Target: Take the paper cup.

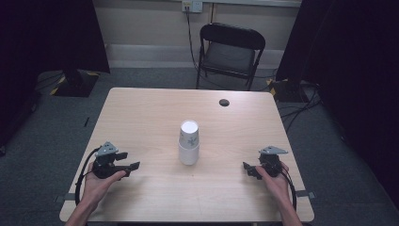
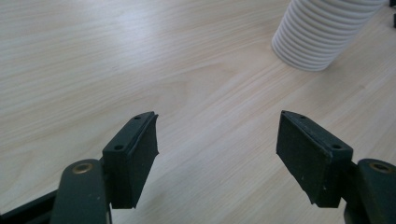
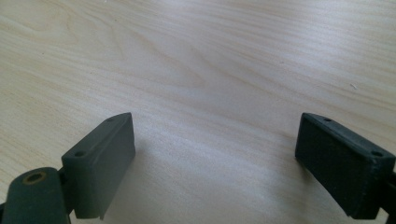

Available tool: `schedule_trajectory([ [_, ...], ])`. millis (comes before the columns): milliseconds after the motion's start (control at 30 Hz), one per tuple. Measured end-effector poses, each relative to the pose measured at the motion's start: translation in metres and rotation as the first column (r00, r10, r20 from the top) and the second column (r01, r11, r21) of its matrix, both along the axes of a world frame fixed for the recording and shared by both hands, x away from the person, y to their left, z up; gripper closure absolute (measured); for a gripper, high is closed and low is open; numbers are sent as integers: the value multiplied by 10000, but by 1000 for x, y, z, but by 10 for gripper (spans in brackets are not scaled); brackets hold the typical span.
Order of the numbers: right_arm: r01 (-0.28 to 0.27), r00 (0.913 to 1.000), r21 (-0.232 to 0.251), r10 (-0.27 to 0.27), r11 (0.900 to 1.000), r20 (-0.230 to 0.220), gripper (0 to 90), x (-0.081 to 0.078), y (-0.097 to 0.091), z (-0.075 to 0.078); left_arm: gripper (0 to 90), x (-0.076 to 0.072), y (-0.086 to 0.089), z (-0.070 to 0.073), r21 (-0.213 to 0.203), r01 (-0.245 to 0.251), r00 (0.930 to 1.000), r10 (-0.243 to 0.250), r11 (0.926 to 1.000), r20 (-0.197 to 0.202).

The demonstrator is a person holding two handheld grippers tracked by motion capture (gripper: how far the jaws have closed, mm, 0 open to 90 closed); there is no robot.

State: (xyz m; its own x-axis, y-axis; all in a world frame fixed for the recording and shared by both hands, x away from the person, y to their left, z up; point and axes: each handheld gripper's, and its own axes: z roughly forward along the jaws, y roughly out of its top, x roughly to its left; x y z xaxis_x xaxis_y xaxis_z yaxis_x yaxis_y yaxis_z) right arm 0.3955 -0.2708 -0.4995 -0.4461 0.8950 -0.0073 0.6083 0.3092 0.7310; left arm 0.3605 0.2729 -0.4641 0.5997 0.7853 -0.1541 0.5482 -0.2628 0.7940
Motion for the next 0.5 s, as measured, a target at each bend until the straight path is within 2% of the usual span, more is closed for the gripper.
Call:
schedule_trajectory([
  [167,29,10000,0,-29,10000,-7,115,0,0,0,291,-2,-7,3,-96,359,9993,-359,9993,46],
  [233,25,10000,1,-25,10000,-3,115,0,0,0,299,-2,-10,6,17,563,9984,-563,9984,-66],
  [367,25,10000,3,-25,10000,-3,115,0,0,0,302,-4,-17,11,-145,947,9954,-945,9954,144],
  [500,28,10000,3,-28,10000,-3,115,0,0,0,300,-3,-21,14,-219,1101,9936,-1095,9937,269],
])
